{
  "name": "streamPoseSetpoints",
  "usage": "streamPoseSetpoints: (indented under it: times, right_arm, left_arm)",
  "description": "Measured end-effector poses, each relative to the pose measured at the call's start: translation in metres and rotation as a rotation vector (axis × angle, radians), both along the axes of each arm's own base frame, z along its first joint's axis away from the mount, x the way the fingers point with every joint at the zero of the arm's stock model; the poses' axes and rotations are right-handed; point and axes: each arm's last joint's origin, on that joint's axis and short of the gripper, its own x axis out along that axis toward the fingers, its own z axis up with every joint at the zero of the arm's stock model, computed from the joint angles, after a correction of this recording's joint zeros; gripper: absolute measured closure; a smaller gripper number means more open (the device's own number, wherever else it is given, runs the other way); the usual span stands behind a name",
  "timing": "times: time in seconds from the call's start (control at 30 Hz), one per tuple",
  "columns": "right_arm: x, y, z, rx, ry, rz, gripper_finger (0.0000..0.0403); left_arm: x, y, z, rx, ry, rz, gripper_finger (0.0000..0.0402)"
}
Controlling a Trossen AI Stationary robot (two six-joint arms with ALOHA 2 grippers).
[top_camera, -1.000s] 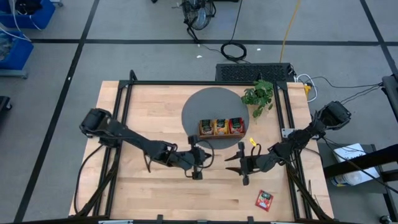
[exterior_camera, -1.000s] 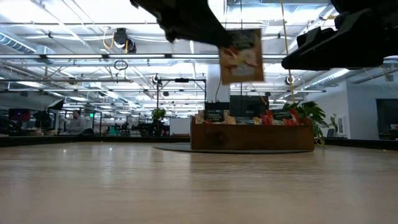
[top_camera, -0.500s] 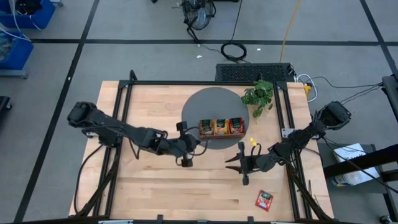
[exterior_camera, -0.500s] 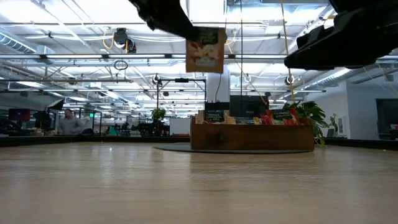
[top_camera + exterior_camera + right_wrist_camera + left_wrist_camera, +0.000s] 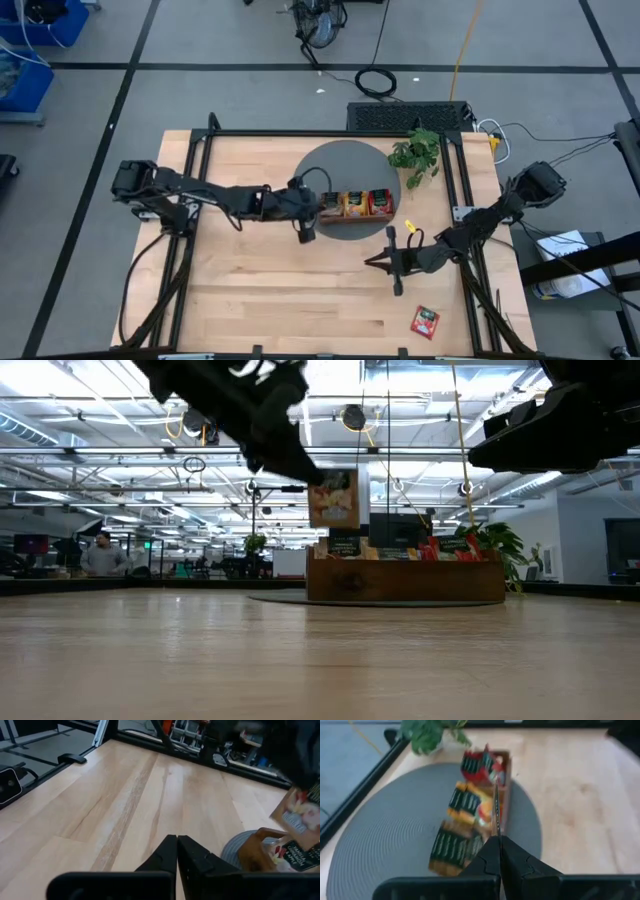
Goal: Pick & Place Tea
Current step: Put the brown tea bag into the left section of the wooden organiser
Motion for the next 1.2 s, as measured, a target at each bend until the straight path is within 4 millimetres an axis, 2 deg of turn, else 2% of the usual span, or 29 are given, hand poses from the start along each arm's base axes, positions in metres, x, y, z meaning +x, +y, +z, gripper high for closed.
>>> streamPoseSetpoints:
  times: [0.13,0.2,0.57,0.73,0.9,1.2]
  right_arm:
    - [-0.003,-0.002,0.0,-0.004,-0.016,0.003,0.04]
    - [-0.003,-0.002,0.001,-0.01,-0.019,0.004,0.0402]
    - [-0.002,-0.003,0.002,-0.049,-0.036,0.01,0.0401]
    - [0.0,-0.005,0.003,-0.039,-0.044,-0.005,0.0402]
    - [0.0,-0.006,0.002,-0.031,-0.039,-0.006,0.0402]
    - [0.0,-0.006,0.002,-0.033,-0.035,-0.005,0.0402]
  left_arm:
    - [-0.004,0.013,-0.016,-0.026,0.022,0.043,0.04]
    - [-0.004,0.015,-0.018,-0.034,-0.01,0.041,0.04]
    - [-0.008,0.017,-0.034,-0.034,-0.029,0.038,0.04]
    - [-0.001,0.017,-0.045,-0.022,-0.029,-0.02,0.04]
    - [0.006,0.022,-0.049,-0.028,-0.058,-0.022,0.04]
    - [0.005,0.026,-0.052,-0.031,-0.038,-0.006,0.04]
